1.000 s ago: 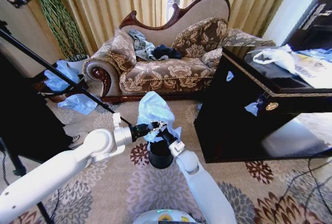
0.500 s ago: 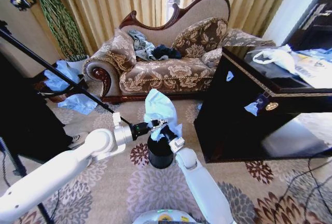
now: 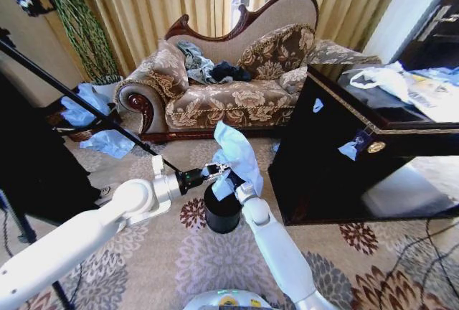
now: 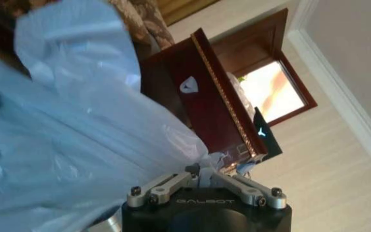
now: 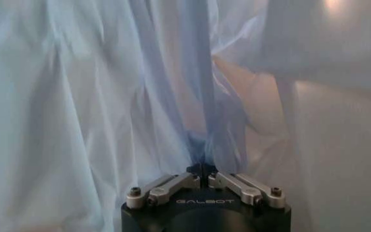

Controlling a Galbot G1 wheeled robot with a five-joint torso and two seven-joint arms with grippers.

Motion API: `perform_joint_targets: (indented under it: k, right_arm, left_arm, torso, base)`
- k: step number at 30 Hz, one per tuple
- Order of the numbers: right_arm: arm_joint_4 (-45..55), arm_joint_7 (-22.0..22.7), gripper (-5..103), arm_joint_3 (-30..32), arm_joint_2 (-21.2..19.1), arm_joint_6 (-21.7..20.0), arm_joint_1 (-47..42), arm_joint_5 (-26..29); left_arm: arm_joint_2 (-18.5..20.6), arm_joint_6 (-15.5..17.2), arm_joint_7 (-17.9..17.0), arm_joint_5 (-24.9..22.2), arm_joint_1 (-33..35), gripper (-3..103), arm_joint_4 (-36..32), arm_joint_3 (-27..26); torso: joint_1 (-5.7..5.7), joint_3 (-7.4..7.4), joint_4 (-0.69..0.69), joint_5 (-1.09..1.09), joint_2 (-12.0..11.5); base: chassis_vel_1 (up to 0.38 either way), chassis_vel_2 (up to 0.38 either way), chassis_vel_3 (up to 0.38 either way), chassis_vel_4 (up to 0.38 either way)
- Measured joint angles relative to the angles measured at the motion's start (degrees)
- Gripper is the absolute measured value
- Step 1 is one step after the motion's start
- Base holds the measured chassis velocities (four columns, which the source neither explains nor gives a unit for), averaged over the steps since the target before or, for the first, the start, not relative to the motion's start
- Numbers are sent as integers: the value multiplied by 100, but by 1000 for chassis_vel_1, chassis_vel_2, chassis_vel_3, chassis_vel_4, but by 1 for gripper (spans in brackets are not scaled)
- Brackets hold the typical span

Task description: Place a garbage bag over the trash bin.

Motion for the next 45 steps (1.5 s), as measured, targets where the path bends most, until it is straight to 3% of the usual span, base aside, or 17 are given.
perform_joint_targets:
  k: [7, 10, 12, 14, 18, 27, 34, 45]
  right_arm:
    - [354, -152, 0, 13, -485, -51, -327, -99]
    - [986, -346, 0, -56, -1145, -153, -700, -87]
    - [1081, -385, 0, -54, -1254, -173, -763, -87]
    - [1395, -530, 0, -37, -1632, -232, -1024, -90]
    - [1637, -719, 0, 31, -1959, -359, -1451, -148]
    - [1986, -932, 0, 616, -2088, -580, -2371, -606]
    - [1850, -1026, 0, 303, -1952, -656, -2281, -712]
    - [1439, -1063, 0, -154, -1784, -786, -1747, -756]
  left_arm:
    - [-154, -104, -41, 70, 45, 0, 41, -184]
    - [-370, -270, -186, 150, 138, 0, 110, -310]
    - [-393, -291, -200, 164, 189, 0, 110, -348]
    - [-496, -353, -250, 231, 527, 0, 79, -655]
    - [-630, -378, -320, 266, 1345, 0, -151, -1275]
    - [-898, -398, -420, 161, 1872, 0, -109, -1295]
    - [-1132, -417, -519, 396, 2379, 0, 104, -1458]
    - [-1267, -409, -491, 380, 2396, 0, 588, -1575]
  torso:
    - [0, 0, 0, 1, 0]
    - [0, 0, -1, 0, 0]
    - [0, 0, -2, 0, 0]
    - [0, 0, -2, 0, 0]
    - [0, 0, 1, 1, 0]
    - [0, -1, -3, 1, 0]
    - [0, 0, 0, -1, 0]
    - [1, 0, 0, -1, 0]
  base:
    - [0, 0, 0, 0]
    - [0, 0, 0, 0]
    - [0, 0, 0, 0]
    - [0, 0, 0, 0]
    - [0, 0, 0, 0]
    - [0, 0, 0, 0]
    - [0, 0, 0, 0]
    - [0, 0, 0, 0]
